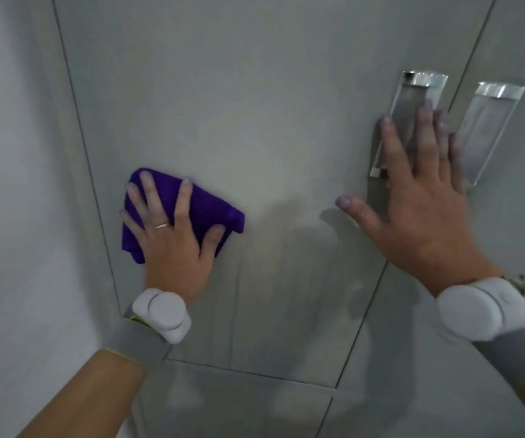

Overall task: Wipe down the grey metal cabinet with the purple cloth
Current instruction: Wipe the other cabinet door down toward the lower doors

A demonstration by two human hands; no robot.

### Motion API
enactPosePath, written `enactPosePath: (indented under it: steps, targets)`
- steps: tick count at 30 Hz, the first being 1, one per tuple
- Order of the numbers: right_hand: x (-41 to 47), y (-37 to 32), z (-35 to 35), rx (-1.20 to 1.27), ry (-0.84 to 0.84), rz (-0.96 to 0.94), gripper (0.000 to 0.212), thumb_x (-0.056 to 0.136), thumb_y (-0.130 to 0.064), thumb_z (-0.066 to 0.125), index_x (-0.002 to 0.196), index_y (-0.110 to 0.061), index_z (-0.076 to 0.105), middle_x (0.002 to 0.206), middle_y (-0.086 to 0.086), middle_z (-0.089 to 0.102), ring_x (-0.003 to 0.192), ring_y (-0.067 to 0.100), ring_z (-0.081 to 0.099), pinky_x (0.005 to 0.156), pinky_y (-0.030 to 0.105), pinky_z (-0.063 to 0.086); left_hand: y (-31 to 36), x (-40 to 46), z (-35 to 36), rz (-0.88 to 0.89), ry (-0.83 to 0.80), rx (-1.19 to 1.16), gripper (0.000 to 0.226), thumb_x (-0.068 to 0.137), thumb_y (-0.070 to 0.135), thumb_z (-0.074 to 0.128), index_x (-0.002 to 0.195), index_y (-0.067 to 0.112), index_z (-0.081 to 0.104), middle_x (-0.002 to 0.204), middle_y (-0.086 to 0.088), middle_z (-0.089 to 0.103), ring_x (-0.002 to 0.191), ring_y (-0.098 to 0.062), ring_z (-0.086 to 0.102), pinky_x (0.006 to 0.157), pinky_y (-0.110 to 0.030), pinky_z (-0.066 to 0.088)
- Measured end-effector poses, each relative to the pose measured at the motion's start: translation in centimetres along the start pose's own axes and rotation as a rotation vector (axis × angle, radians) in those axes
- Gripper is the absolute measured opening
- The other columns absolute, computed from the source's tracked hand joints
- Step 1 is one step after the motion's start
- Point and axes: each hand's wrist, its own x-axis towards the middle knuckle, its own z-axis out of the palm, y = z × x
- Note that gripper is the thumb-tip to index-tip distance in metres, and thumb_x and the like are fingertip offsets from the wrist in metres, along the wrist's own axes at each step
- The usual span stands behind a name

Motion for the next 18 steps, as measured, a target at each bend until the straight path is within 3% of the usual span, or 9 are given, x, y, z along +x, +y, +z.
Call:
enactPosePath:
  steps: [7,12,18]
  targets:
    - [-4.8,3.4,-0.7,-0.049,0.010,-0.137,0.092,0.085,-0.071,0.044,0.152,-0.012,0.027,0.157,0.021,0.023,0.147,0.037,0.016,0.121,0.047,0.009,10.4,-2.8,2.7,0.014,-0.016,-0.030,0.070,0.088,0.056,0.045,0.145,0.020,0.025,0.151,-0.032,0.007,0.138,-0.057,0.007,0.105,-0.075,0.008]
    - [-7.4,6.4,-0.4,-0.094,-0.050,-0.037,0.101,0.077,-0.078,0.042,0.154,-0.016,0.020,0.158,0.018,0.020,0.147,0.036,0.014,0.120,0.049,0.008,17.5,-5.0,4.6,0.072,-0.038,-0.020,0.072,0.089,0.061,0.042,0.148,0.026,0.020,0.155,-0.027,0.008,0.142,-0.049,0.001,0.107,-0.074,0.006]
    - [-9.2,5.7,0.8,-0.080,-0.026,-0.028,0.099,0.080,-0.078,0.040,0.155,-0.018,0.015,0.160,0.017,0.012,0.149,0.034,0.007,0.120,0.051,0.007,16.4,-6.1,5.4,0.252,-0.056,0.054,0.074,0.091,0.061,0.041,0.152,0.031,0.012,0.158,-0.016,0.001,0.145,-0.043,-0.006,0.109,-0.071,0.003]
